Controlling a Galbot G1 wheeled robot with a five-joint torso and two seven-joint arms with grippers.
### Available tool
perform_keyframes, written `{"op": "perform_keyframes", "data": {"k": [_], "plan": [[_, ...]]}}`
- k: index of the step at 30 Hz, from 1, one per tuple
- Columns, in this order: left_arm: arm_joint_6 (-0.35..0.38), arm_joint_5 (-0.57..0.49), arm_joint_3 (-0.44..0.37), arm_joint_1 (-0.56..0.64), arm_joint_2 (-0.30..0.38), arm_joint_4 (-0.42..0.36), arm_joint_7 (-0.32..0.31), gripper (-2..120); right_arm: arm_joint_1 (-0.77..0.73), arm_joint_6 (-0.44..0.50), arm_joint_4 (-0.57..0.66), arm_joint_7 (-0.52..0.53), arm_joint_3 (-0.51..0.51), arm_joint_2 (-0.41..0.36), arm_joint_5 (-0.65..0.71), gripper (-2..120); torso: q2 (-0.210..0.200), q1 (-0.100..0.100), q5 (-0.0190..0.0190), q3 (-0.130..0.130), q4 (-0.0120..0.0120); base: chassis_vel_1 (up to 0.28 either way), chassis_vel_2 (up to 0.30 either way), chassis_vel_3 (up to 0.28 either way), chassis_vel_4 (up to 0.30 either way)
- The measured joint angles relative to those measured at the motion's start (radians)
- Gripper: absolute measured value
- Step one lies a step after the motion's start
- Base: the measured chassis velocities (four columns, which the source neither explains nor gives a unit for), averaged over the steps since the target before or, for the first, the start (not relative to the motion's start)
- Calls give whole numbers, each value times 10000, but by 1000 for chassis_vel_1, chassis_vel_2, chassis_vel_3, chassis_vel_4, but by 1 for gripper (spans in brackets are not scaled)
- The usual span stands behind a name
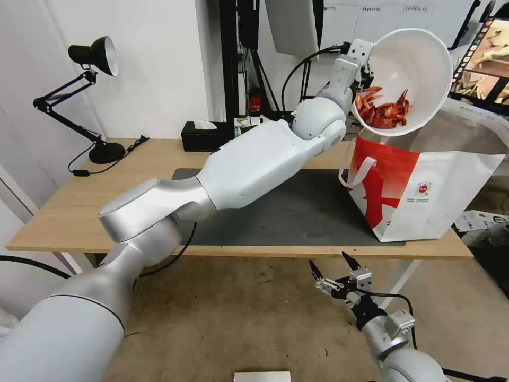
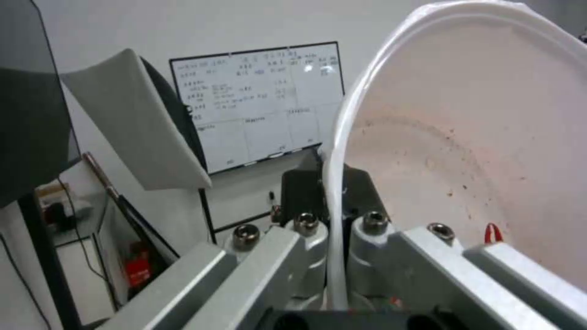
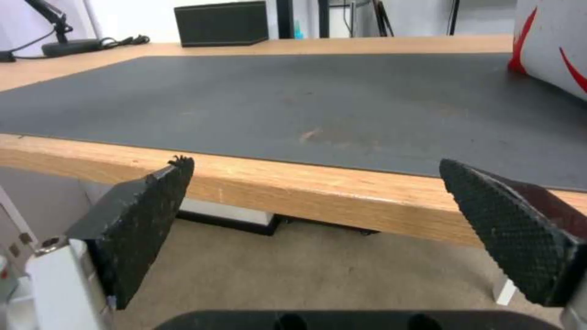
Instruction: Pick up the trash from the table and place it into the takeout bag.
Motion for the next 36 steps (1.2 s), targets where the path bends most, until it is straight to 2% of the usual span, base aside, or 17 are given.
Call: {"op": "perform_keyframes", "data": {"k": [8,10,14,25,28,31,32,34,36], "plan": [[258,790,463,135,4,-269,150,0,0,0,0,0,0,0,0,100,0,0,0,0,0,0,0,0,0],[415,908,628,166,10,-484,499,0,0,0,0,0,0,0,0,100,0,0,0,0,-1,0,0,0,0],[507,747,846,139,8,-642,990,0,0,0,0,0,0,0,0,100,0,-1,0,0,-1,0,0,0,0],[539,506,1284,128,11,-685,1369,0,0,0,0,0,0,0,0,100,0,-1,0,0,-1,0,0,0,0],[545,298,1307,151,12,-726,1530,7,0,0,0,0,0,0,0,100,0,-1,0,0,0,0,0,0,0],[579,-67,1357,153,11,-821,1750,22,0,0,0,0,0,0,0,100,0,-1,1,-1,-1,0,0,0,0],[579,-67,1357,153,11,-821,1750,22,0,0,0,0,0,0,0,100,0,-1,1,-1,-1,0,0,0,0],[767,-270,1376,151,13,-1009,1809,32,0,0,0,0,0,0,0,100,-1,-1,0,0,1,0,0,0,0],[895,-495,1370,151,12,-1168,1817,36,0,0,0,0,0,0,0,100,0,-1,0,0,0,0,0,0,0]]}}
